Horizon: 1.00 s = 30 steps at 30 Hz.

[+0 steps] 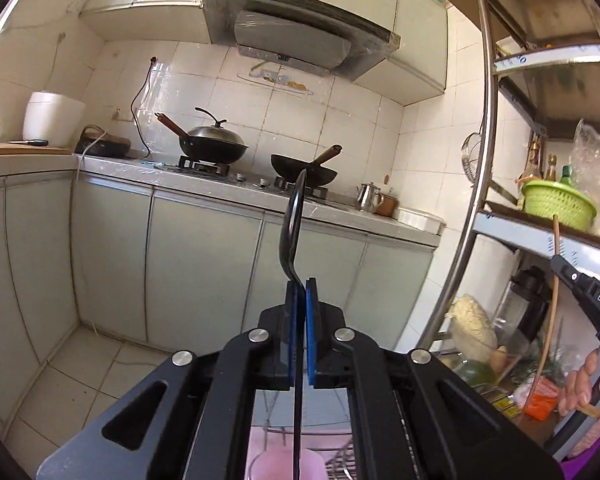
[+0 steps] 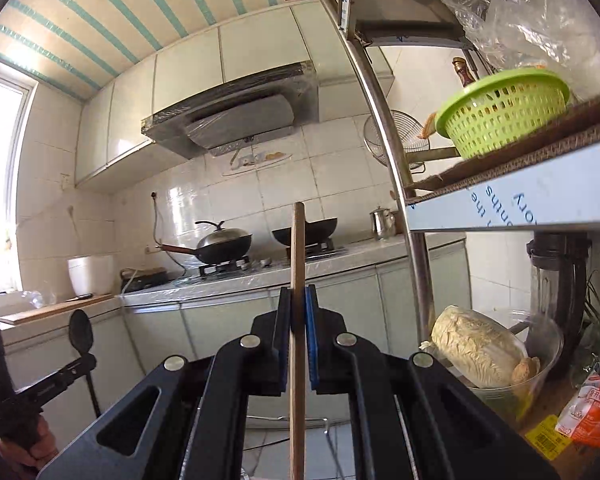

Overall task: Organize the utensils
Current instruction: 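Drop the black spoon into the pink cup with left tool while right drops the chopstick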

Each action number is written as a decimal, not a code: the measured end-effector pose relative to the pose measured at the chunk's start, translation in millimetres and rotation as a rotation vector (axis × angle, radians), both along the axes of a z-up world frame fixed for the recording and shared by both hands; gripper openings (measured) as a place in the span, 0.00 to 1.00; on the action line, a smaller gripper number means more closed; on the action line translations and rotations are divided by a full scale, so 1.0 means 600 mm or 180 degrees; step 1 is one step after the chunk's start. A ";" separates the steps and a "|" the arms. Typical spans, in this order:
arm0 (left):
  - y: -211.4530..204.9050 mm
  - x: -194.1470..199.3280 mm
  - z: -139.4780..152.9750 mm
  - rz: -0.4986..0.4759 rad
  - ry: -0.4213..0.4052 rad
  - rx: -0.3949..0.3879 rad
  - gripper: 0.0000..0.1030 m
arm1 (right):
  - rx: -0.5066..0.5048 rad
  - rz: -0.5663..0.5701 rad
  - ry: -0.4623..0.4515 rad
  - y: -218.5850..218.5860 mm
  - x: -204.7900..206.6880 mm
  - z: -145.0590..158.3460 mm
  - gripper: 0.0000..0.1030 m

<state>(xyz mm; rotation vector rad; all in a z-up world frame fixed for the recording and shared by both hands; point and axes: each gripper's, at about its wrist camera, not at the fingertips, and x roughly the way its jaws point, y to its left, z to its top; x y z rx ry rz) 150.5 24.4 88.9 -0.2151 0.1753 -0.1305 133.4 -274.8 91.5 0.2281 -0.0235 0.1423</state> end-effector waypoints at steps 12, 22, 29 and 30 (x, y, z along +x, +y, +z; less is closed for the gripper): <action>0.004 0.014 -0.112 -0.0197 0.0649 0.0005 0.03 | -0.0010 0.0158 0.0993 -0.007 0.036 -0.123 0.06; 0.017 0.028 -0.140 -0.0322 0.1224 -0.0066 0.03 | -0.0218 0.0219 0.1564 0.014 0.032 -0.151 0.07; 0.020 0.023 -0.119 -0.0356 0.1258 -0.0038 0.30 | -0.0145 0.0281 0.1649 0.001 0.018 -0.144 0.31; 0.021 0.020 -0.114 -0.0354 0.1240 -0.0026 0.30 | -0.0129 0.0282 0.1616 -0.001 0.010 -0.140 0.33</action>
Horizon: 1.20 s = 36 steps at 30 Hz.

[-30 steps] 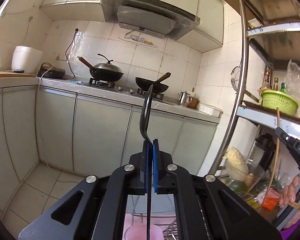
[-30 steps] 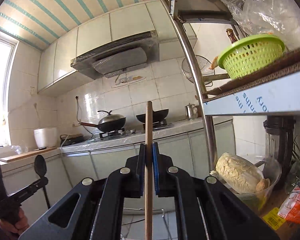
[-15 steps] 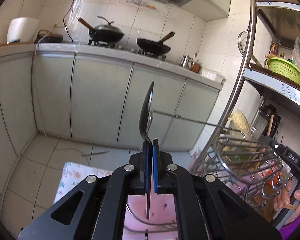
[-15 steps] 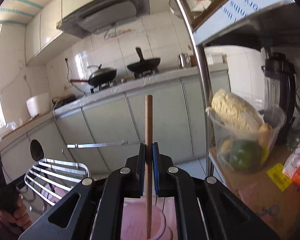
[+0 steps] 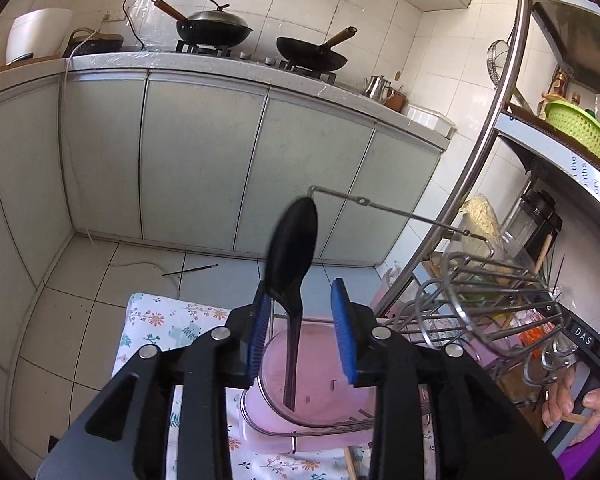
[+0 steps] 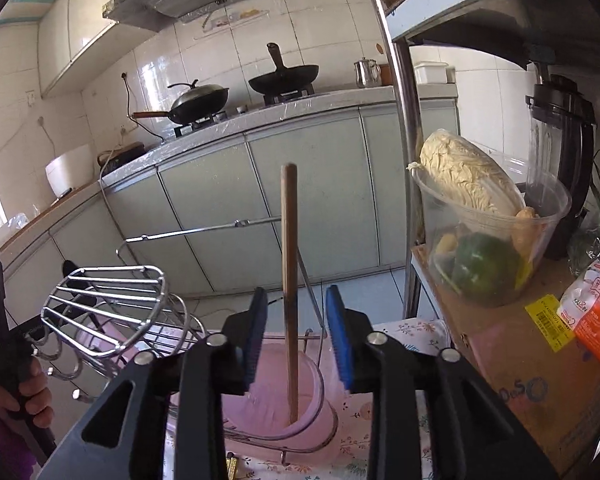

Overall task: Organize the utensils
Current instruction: 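Drop the black spoon into the pink cup with left tool while right drops the chopstick, then grasp the clear plastic fork with the left tool while the right tool grasps a clear spoon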

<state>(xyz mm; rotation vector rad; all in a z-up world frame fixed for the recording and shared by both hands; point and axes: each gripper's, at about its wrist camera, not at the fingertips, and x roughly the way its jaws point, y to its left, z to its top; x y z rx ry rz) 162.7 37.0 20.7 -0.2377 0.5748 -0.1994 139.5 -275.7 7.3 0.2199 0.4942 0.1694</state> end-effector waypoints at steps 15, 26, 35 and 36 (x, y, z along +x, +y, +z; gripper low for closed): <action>0.023 -0.105 0.035 0.0006 -0.0029 -0.0121 0.31 | 0.0255 0.0041 0.0259 -0.010 -0.128 -0.036 0.41; -0.053 -0.168 -0.155 -0.0681 0.1386 -0.0210 0.30 | 0.0443 0.0636 0.1249 0.052 -0.168 -0.177 0.35; -0.103 -0.182 -0.240 -0.0864 0.1913 0.0072 0.20 | 0.0567 0.0828 0.1573 0.069 -0.196 -0.237 0.35; -0.105 -0.179 -0.246 -0.0871 0.1945 0.0060 0.15 | 0.0601 0.0855 0.1598 0.070 -0.197 -0.240 0.35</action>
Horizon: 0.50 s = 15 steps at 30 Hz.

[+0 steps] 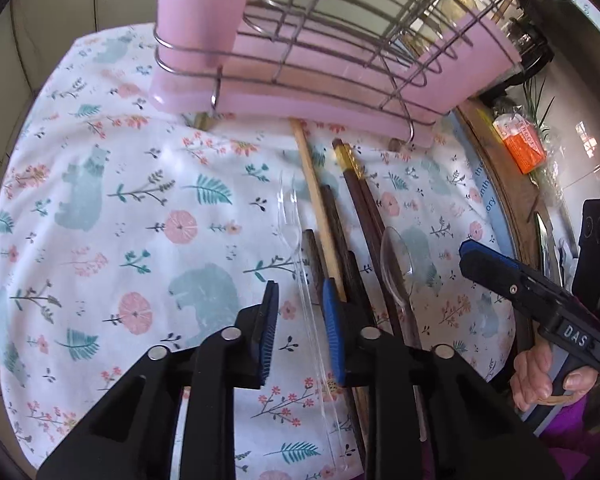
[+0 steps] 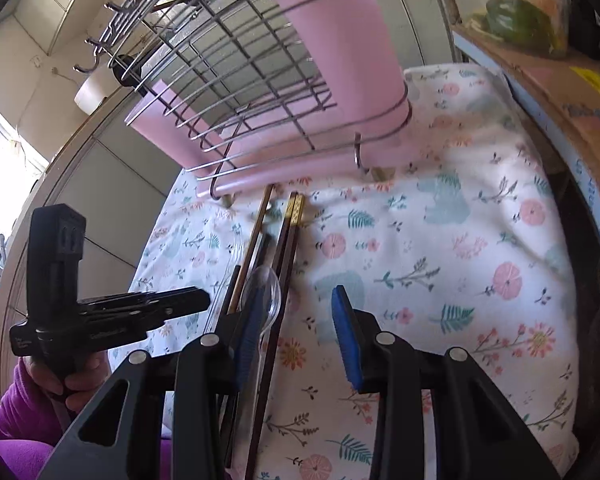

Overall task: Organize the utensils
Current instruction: 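Grasp the clear plastic fork with the left tool while the right tool grasps a clear spoon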

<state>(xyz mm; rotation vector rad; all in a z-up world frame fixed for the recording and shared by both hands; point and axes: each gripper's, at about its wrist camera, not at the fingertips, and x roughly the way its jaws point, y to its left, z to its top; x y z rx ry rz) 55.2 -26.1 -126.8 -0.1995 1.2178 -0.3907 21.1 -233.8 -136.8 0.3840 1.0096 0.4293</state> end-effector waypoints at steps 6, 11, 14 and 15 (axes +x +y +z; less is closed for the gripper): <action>0.008 0.000 -0.008 0.0104 0.0035 -0.0076 0.04 | 0.0048 0.0077 0.0077 0.017 0.004 -0.004 0.35; 0.048 -0.006 0.017 0.0335 -0.0132 0.0049 0.04 | -0.0046 0.0103 0.0103 0.042 0.025 -0.012 0.35; 0.073 -0.007 0.018 0.0455 -0.0172 0.0157 0.04 | -0.0188 0.0146 0.0145 0.060 0.037 -0.025 0.31; 0.079 -0.007 0.016 0.0475 -0.0149 0.0168 0.04 | -0.0230 0.0166 0.0183 0.065 0.040 -0.031 0.14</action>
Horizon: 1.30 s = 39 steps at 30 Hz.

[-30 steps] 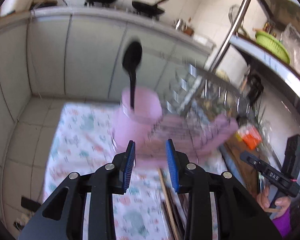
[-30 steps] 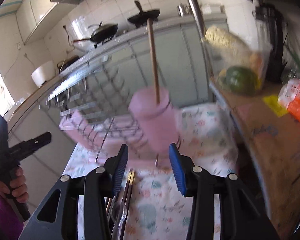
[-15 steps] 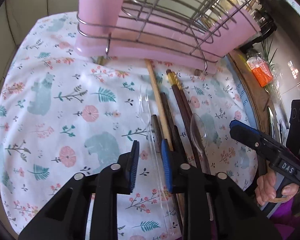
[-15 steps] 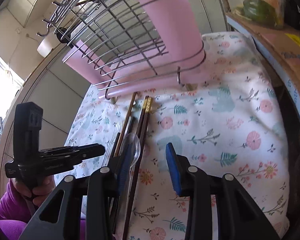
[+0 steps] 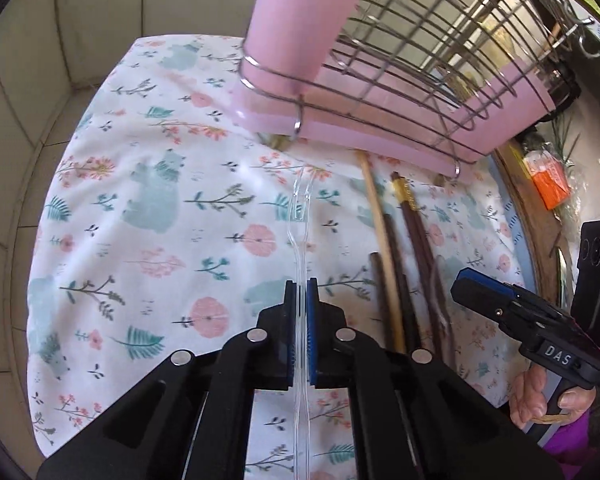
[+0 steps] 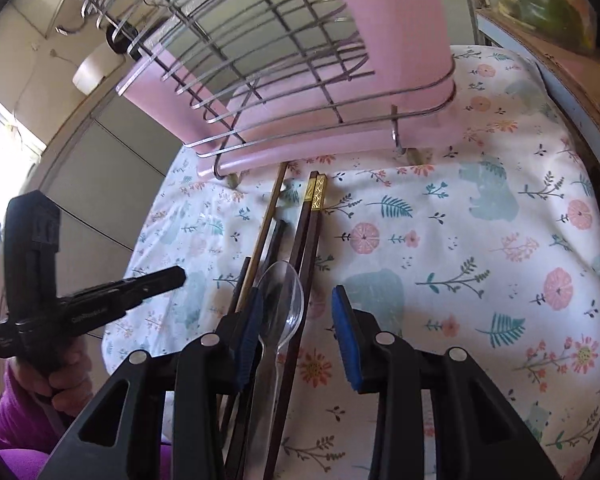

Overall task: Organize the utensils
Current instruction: 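Grasp the clear plastic fork with the left tool while the right tool grasps a clear spoon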

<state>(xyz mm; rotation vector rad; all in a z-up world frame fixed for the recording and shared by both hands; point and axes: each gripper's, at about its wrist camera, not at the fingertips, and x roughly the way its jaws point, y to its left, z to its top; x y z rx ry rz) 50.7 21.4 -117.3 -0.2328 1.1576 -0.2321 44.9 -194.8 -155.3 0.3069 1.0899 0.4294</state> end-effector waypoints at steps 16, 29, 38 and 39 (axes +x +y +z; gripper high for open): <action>-0.025 0.060 -0.016 -0.0321 0.0451 0.0365 0.19 | -0.0255 -0.0605 -0.0096 -0.113 0.017 0.025 0.02; -0.043 0.069 -0.021 -0.0402 0.0418 0.0428 0.04 | -0.0006 -0.0407 0.0308 -0.125 0.066 -0.024 0.20; 0.006 0.037 0.039 -0.0233 -0.0069 0.0078 0.04 | -0.0081 -0.0311 0.0065 -0.103 0.044 -0.007 0.03; 0.011 0.033 0.049 -0.0211 -0.0149 0.0026 0.04 | -0.0055 -0.0341 -0.0010 -0.106 0.036 0.003 0.03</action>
